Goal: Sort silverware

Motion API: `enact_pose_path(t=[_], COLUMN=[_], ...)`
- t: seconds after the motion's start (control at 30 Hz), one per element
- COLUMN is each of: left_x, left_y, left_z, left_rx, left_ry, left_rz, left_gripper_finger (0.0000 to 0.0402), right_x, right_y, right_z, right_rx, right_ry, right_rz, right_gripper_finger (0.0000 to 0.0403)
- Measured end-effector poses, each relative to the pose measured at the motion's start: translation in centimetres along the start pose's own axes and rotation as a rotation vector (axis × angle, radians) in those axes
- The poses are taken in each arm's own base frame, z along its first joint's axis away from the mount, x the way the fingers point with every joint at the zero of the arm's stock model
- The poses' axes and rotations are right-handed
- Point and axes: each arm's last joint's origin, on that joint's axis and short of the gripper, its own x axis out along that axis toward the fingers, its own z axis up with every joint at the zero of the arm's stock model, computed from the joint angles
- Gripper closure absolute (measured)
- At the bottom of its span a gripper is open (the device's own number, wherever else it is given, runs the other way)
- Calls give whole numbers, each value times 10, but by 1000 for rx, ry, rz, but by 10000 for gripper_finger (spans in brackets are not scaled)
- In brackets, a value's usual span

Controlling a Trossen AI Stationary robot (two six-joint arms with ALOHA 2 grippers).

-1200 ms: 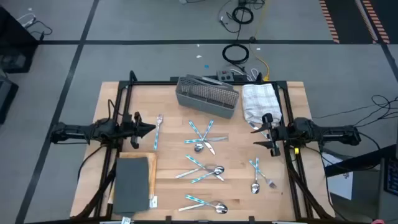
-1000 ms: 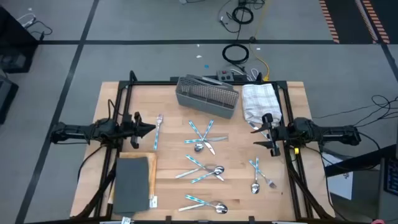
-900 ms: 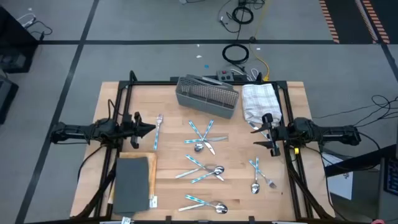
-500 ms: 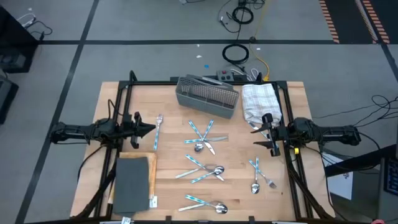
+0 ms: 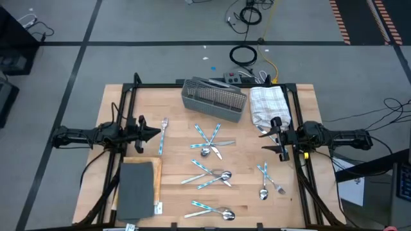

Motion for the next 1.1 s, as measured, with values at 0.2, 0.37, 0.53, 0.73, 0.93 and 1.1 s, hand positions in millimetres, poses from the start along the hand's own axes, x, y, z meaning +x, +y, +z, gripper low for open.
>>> enact_pose_path(t=[0.2,0.37,0.53,0.73,0.93,1.1], left_x=[0,0,0,0,-2,-9], left_y=[0,0,0,0,-3,-8], left_z=[0,0,0,1,19,39], left_rx=[0,0,0,-1,-104,-135], left_ry=[0,0,0,-18,-219,-436], left_rz=[0,0,0,16,35,-7], left_gripper_finger=[395,395,395,395,395,395], right_x=[0,0,0,-1,-3,-3], right_y=[0,0,0,-3,-9,-11], right_z=[0,0,1,10,19,18], right_rx=[0,5,158,424,568,647], right_ry=[0,-2,-9,-116,-243,-267], right_rz=[0,0,-2,-53,-193,-262], right_gripper_finger=[209,209,209,209,209,209])
